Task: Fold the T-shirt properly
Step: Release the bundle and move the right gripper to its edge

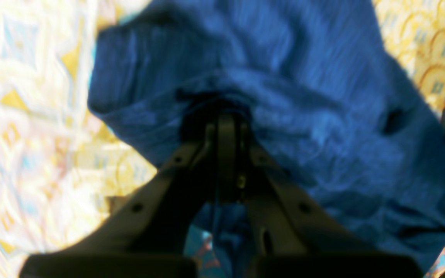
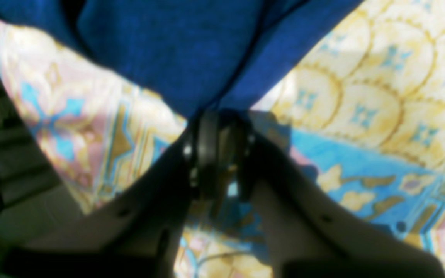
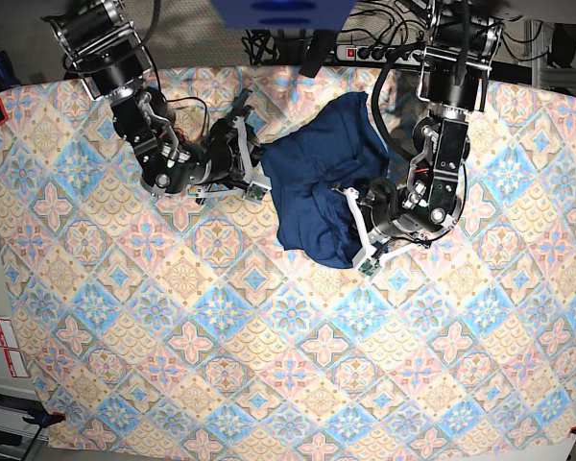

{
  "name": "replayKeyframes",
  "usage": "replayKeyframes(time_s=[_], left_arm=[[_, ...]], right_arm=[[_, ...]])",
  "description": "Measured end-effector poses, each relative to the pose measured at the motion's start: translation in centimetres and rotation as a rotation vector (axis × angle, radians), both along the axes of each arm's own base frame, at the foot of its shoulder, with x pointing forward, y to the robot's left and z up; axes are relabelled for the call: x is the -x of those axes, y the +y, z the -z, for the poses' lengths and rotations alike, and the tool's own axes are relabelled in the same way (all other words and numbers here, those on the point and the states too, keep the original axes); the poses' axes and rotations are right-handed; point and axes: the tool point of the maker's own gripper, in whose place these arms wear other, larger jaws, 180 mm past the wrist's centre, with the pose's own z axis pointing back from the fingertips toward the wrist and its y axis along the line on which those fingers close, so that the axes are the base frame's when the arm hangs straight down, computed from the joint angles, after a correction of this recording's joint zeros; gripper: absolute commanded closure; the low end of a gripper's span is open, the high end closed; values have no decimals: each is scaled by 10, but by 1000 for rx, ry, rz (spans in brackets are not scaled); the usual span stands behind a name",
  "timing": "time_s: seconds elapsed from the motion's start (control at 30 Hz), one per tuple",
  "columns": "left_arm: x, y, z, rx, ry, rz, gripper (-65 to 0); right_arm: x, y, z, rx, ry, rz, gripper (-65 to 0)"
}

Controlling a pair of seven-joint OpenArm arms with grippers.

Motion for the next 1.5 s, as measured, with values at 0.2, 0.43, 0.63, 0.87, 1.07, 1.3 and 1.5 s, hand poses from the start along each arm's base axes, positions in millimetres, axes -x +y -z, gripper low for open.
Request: replayKeyframes(time_s=[0.2, 0.43, 0.63, 0.87, 1.07, 1.3, 1.5], left_arm=[[-11, 3, -8, -4, -25, -3, 0], [9, 12, -24, -25, -77, 11, 0], [65, -5, -26, -8, -41, 54, 0], [96, -4, -13, -8, 15, 55, 0], [102, 7, 10, -10, 84, 13, 0], [98, 18, 32, -6, 110, -26, 0], [96, 20, 31, -6, 104, -32, 0]], right_arm=[[8, 2, -4, -1, -8, -14, -78], [-17, -12, -15, -19, -51, 84, -78], [-59, -40, -31, -25, -117, 234, -78], [-103, -37, -46, -84, -153, 309, -78], [-107, -3, -47, -155, -118, 309, -79], [-114, 1, -52, -152, -129, 303, -95], [-133, 14, -71, -196, -177, 294, -185]])
